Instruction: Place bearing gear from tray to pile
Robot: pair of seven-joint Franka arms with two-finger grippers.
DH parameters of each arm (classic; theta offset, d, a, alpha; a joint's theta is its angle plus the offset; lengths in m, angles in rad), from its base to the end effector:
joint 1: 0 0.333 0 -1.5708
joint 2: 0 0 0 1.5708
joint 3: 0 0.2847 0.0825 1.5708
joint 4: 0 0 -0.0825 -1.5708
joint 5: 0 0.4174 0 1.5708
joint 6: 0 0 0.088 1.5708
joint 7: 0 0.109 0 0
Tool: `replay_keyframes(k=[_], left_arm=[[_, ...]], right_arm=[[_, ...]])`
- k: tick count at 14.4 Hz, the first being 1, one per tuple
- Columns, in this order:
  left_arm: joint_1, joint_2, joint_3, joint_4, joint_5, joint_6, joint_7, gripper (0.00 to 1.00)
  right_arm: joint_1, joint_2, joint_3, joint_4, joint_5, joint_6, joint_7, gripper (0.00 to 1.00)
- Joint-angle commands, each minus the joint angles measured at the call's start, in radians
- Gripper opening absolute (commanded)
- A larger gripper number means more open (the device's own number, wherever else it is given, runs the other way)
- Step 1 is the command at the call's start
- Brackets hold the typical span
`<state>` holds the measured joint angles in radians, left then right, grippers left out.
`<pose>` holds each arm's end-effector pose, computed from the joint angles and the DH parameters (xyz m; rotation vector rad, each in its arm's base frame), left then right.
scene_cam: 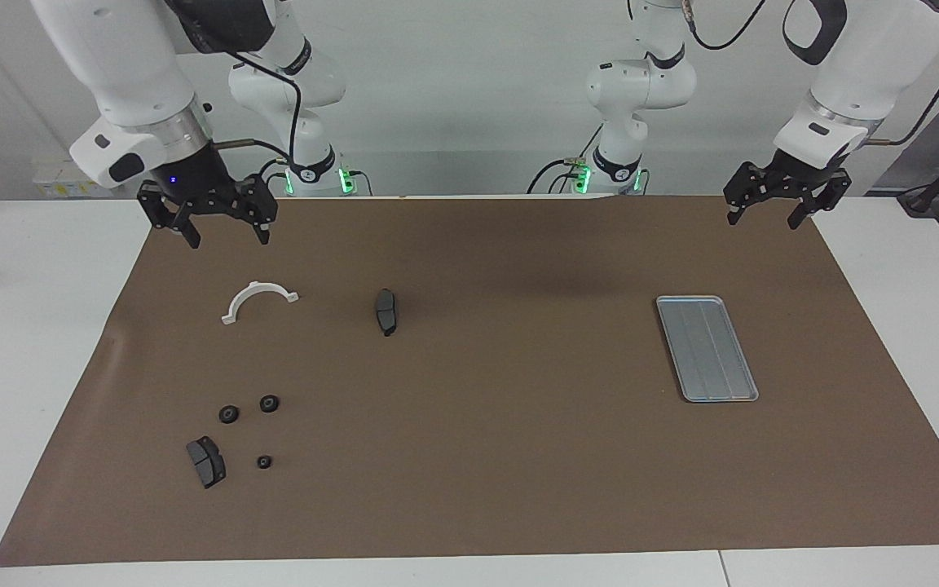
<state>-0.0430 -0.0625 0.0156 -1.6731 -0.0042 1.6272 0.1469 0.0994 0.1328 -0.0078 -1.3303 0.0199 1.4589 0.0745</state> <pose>0.5745 -0.0160 0.5806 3.1254 -0.2728 0.0265 0.6103 0.0588 0.6218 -3.1231 -0.0302 0.0090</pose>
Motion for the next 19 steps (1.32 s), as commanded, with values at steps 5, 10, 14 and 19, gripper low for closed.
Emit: replay_keyframes(k=[5, 10, 14, 19], left_arm=[[0.011, -0.008, -0.003, -0.008, -0.011, -0.01, 0.011, 1.0], [0.009, -0.01, -0.003, -0.008, -0.011, -0.01, 0.011, 1.0], [0.009, -0.01, -0.005, -0.004, -0.011, -0.024, 0.008, 1.0], [-0.003, -0.007, -0.01, 0.001, -0.011, 0.002, 0.01, 1.0]], right_arm=[[-0.017, -0.042, -0.003, -0.093, -0.083, 0.027, 0.016, 1.0], [-0.049, -0.053, -0.012, -0.119, -0.09, 0.052, 0.01, 1.0], [-0.049, -0.053, -0.011, -0.121, -0.078, 0.051, 0.002, 1.0], [-0.061, -0.053, -0.011, -0.119, -0.046, 0.07, 0.01, 1.0]])
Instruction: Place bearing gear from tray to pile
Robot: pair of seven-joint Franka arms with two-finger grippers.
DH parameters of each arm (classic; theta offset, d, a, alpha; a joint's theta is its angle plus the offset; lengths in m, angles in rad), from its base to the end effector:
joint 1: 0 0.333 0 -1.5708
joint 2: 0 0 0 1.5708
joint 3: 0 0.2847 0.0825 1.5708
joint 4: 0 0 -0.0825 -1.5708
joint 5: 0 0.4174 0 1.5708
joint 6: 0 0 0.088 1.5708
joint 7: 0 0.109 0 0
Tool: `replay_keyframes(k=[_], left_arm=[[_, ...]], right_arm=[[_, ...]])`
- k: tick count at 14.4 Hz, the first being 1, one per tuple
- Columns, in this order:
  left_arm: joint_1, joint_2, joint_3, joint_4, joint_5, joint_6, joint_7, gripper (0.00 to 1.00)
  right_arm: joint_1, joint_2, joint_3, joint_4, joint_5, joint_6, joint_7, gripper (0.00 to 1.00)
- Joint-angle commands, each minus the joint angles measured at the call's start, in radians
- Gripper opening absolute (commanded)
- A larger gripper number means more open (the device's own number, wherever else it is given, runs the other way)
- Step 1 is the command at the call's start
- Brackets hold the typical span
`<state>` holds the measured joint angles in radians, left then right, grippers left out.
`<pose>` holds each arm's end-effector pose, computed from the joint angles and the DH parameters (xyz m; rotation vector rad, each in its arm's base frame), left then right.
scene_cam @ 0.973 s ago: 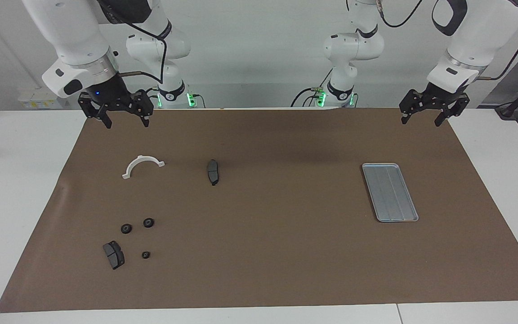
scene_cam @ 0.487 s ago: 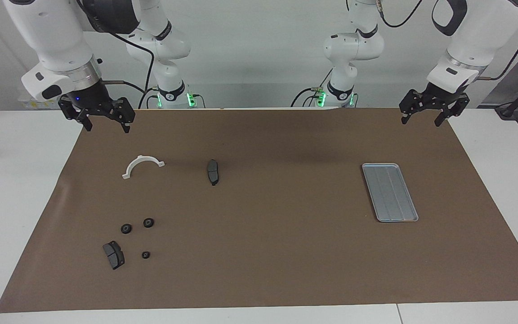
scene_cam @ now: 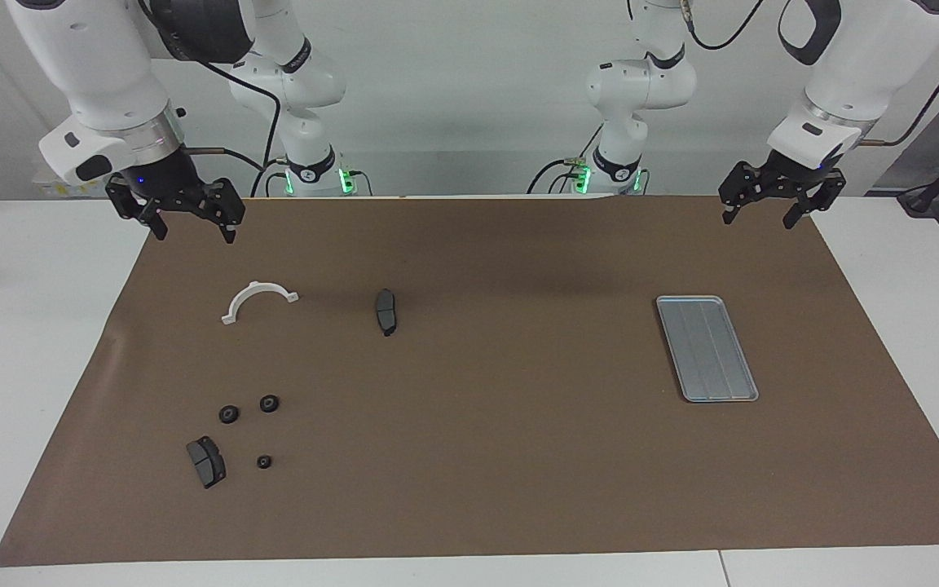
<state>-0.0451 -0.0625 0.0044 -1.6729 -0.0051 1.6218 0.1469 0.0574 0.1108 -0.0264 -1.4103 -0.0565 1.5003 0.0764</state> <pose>0.5736 -0.0238 0.5802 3.1230 -0.2934 0.0183 0.6118 0.0134 0.5994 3.0802 -0.0750 -0.0270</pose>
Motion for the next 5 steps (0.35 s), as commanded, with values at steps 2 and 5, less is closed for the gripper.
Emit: replay_keyframes(k=[2, 5], left_arm=[[0.005, 0.007, 0.0, 0.022, -0.028, 0.027, -0.006, 1.0], [0.011, 0.026, 0.008, 0.071, -0.084, -0.005, -0.035, 1.0]], right_arm=[[-0.019, -0.029, 0.008, -0.039, 0.058, 0.038, 0.009, 1.0], [-0.019, -0.029, 0.008, -0.039, 0.058, 0.038, 0.003, 1.0]])
